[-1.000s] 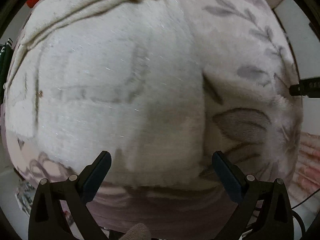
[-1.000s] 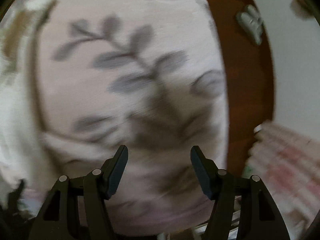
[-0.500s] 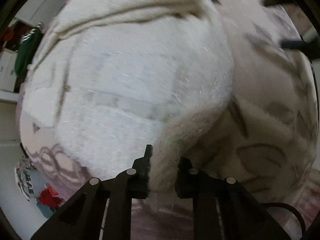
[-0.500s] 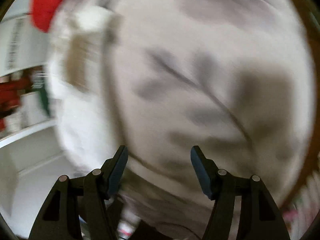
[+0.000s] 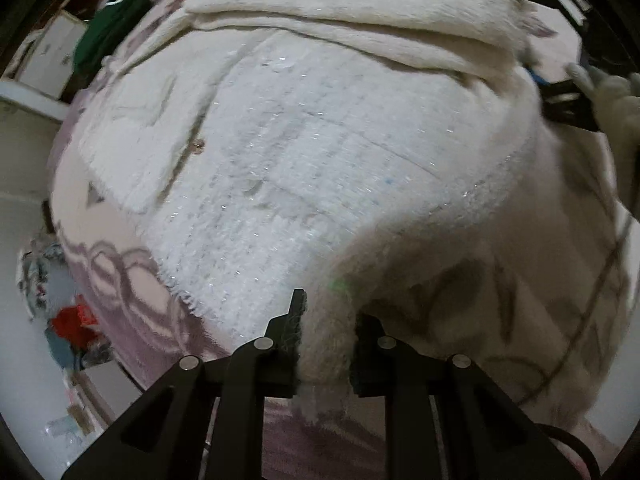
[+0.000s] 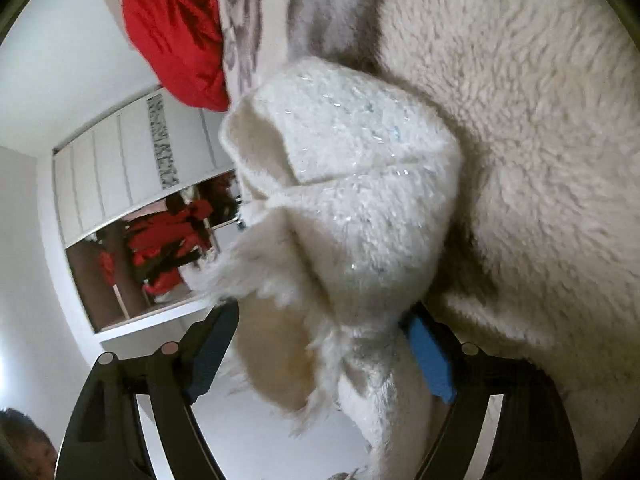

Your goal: Fold large clothes

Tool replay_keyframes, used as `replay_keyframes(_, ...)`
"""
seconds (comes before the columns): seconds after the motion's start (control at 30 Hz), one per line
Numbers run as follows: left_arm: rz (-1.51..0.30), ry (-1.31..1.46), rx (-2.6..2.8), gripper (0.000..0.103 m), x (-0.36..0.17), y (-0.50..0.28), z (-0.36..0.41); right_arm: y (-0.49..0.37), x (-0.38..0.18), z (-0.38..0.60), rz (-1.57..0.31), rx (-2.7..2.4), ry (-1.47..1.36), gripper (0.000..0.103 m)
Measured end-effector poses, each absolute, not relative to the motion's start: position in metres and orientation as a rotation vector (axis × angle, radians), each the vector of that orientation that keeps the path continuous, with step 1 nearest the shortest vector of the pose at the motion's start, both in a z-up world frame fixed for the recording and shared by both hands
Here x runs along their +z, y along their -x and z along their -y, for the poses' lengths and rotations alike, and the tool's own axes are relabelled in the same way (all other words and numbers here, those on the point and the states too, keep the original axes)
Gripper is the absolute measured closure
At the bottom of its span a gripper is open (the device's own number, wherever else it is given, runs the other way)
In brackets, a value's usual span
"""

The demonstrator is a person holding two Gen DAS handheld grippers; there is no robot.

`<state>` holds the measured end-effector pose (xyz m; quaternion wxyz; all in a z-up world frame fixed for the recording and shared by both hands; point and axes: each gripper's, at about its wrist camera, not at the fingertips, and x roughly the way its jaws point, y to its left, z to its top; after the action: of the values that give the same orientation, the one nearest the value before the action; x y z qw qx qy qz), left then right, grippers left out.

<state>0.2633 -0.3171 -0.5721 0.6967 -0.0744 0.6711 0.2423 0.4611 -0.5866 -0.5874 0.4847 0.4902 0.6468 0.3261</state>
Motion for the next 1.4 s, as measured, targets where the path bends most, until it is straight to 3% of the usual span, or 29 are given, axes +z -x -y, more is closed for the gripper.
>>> replay_keyframes(0.3, -1.495, 0.163, 0.614, 0.088, -0.58, -0.273, 0.311, -0.466, -0.56, 0.591, -1.632, 0.568, -0.893, 0.018)
replay_keyframes(0.63, -1.489, 0.158, 0.584, 0.088, -0.567, -0.266, 0.311, -0.469, -0.578, 0.564, -1.67, 0.553, -0.849, 0.013)
replay_keyframes(0.67, -1.487, 0.162, 0.581, 0.088, -0.566, -0.266, 0.31, -0.471, -0.575, 0.563, -1.663, 0.545, -0.861, 0.014)
replay_keyframes(0.77, -1.465, 0.162, 0.573, 0.088, -0.558, -0.263, 0.307, -0.468, -0.579, 0.559, -1.659, 0.554, -0.857, 0.067)
replay_keyframes(0.83, -1.441, 0.173, 0.585, 0.088, -0.549, -0.261, 0.301, -0.467, -0.57, 0.554, -1.632, 0.54, -0.865, 0.078)
replay_keyframes(1.1, -1.337, 0.189, 0.714, 0.088, -0.5, -0.253, 0.245, -0.447, -0.492, 0.551, -1.563, 0.515, -0.851, 0.085)
replay_keyframes(1.4, -1.235, 0.306, 0.788, 0.089, -0.452, -0.246, 0.126, -0.457, -0.375, 0.417, -1.559, 0.522, -0.581, 0.086)
